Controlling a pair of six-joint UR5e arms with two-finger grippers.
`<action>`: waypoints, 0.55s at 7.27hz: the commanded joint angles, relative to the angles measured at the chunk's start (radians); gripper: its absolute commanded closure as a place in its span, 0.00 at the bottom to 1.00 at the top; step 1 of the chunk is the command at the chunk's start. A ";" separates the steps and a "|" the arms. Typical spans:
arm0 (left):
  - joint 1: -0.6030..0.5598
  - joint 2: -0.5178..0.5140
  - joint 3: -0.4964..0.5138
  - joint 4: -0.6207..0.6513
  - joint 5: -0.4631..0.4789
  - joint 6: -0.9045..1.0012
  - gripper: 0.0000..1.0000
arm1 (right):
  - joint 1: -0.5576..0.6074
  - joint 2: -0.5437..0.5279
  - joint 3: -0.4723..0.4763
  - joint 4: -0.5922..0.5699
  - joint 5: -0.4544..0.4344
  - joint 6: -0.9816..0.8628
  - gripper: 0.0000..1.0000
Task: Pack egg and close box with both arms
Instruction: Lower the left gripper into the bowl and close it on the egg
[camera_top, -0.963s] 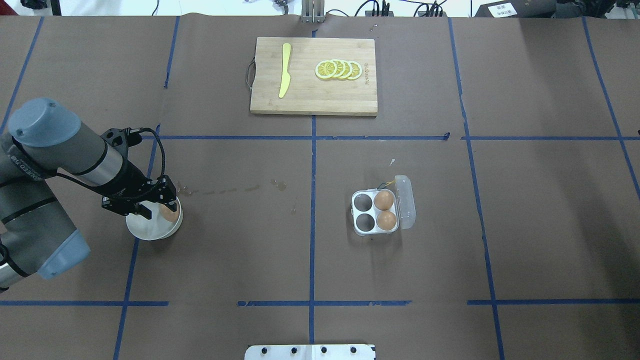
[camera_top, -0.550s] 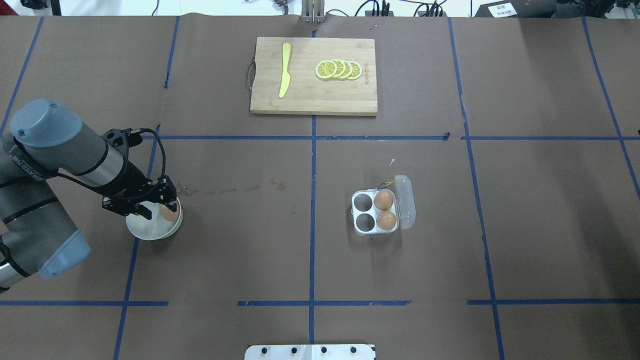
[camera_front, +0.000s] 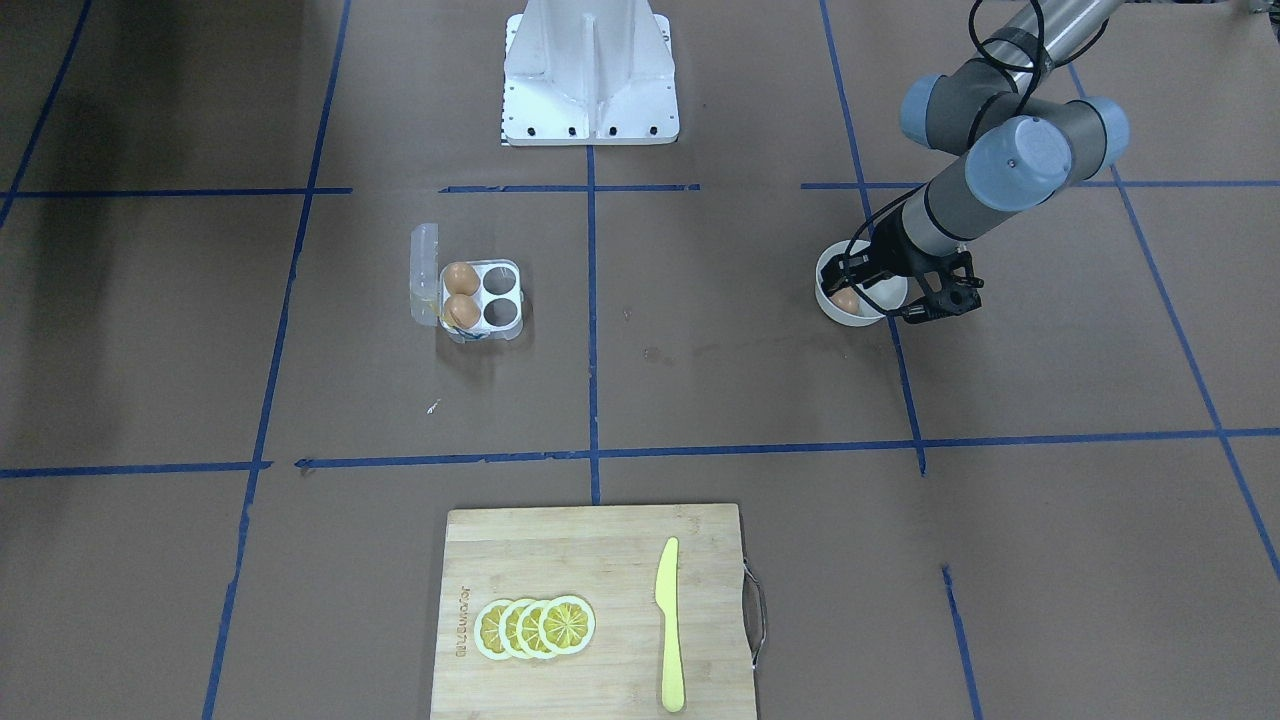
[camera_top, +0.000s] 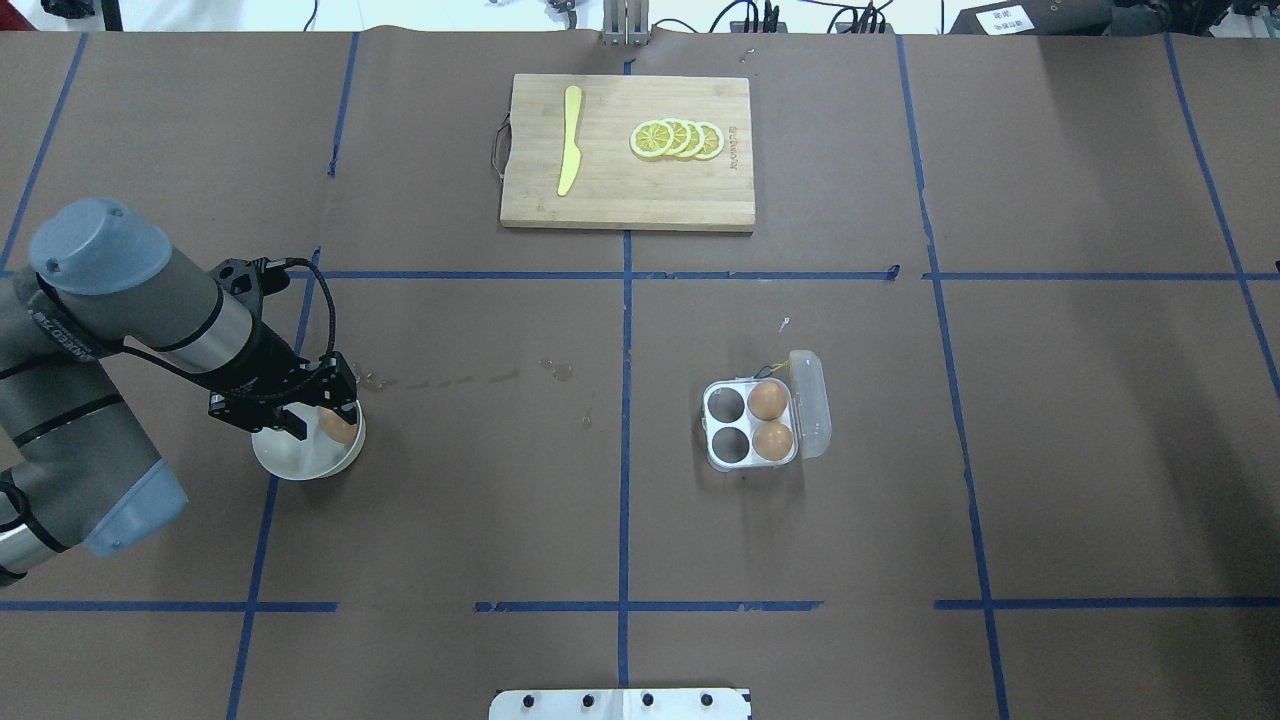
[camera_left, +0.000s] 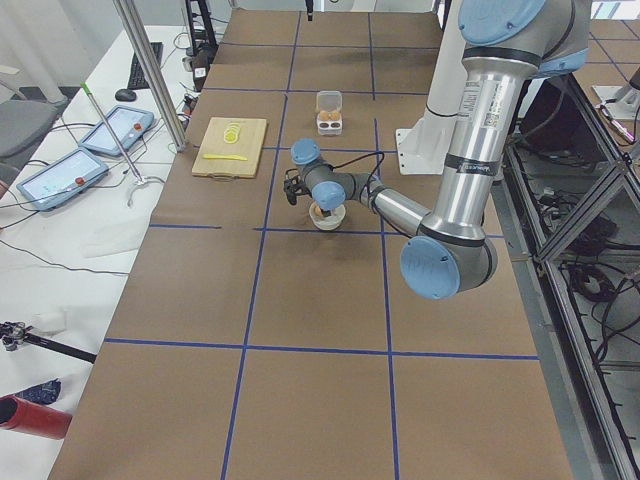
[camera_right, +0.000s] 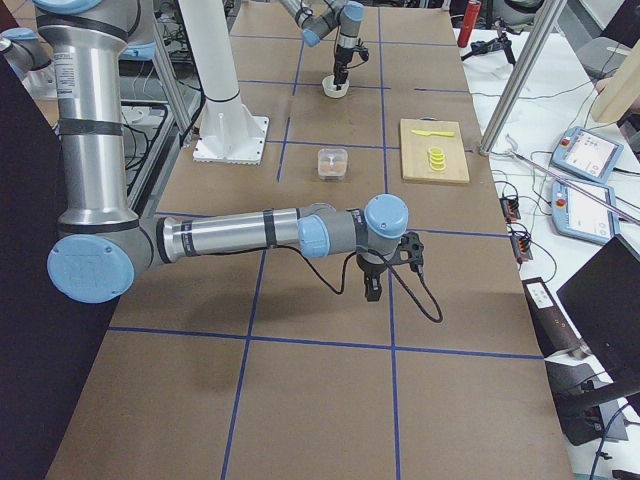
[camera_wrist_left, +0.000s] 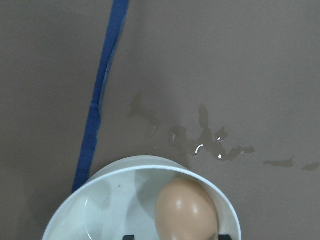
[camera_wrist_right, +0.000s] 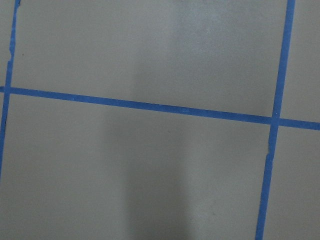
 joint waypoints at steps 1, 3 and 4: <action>0.001 -0.008 0.007 0.000 0.000 0.000 0.36 | -0.001 -0.001 0.000 0.000 0.000 0.000 0.00; 0.001 -0.025 0.027 0.000 0.002 0.000 0.36 | -0.001 -0.001 -0.002 0.000 -0.002 0.000 0.00; 0.001 -0.025 0.027 0.000 0.003 0.002 0.36 | 0.001 0.000 -0.002 0.000 -0.002 0.000 0.00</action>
